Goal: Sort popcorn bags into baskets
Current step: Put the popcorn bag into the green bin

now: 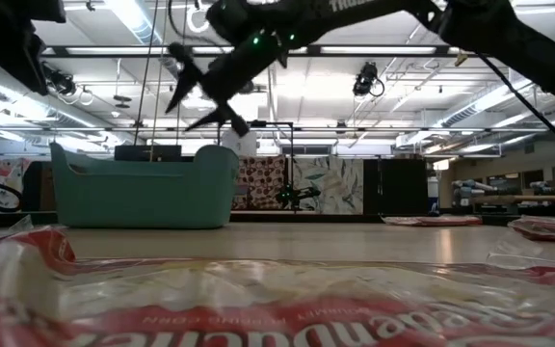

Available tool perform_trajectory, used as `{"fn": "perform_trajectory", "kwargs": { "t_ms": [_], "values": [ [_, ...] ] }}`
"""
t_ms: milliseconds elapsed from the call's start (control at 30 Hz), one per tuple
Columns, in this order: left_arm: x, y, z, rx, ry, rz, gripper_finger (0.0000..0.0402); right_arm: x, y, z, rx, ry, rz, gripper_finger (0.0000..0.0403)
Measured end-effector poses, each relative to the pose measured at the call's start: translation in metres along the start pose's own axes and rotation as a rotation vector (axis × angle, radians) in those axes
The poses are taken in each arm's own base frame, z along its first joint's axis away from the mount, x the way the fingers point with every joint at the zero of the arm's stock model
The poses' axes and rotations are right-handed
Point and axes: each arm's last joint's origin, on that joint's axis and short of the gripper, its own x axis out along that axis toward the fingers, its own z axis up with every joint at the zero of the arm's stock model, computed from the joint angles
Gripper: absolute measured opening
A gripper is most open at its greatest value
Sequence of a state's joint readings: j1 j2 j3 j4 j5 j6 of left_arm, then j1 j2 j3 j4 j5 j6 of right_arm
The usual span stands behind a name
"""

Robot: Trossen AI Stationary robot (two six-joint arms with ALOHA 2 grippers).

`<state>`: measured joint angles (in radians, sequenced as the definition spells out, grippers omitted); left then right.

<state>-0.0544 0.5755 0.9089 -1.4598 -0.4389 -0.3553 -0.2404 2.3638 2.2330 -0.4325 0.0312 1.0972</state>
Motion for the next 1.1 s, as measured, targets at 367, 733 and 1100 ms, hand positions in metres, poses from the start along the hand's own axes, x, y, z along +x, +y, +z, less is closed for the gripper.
{"fn": "perform_trajectory", "kwargs": {
  "t_ms": [367, 733, 1100],
  "values": [
    [0.0, -0.003, 0.002, -0.044, -0.005, -0.079, 0.0164, -0.111, -0.012, 0.03, -0.236, 0.035, -0.545, 0.0221],
    [0.0, -0.005, 0.006, -0.1, -0.035, -0.107, 0.0164, -0.158, -0.097, 0.088, -0.254, 0.278, -1.004, 0.0264],
    [-0.001, -0.005, 0.009, -0.208, -0.064, -0.113, 0.0164, -0.133, -0.212, 0.102, 0.026, 0.245, -1.21, 0.0242]
  ]
}}
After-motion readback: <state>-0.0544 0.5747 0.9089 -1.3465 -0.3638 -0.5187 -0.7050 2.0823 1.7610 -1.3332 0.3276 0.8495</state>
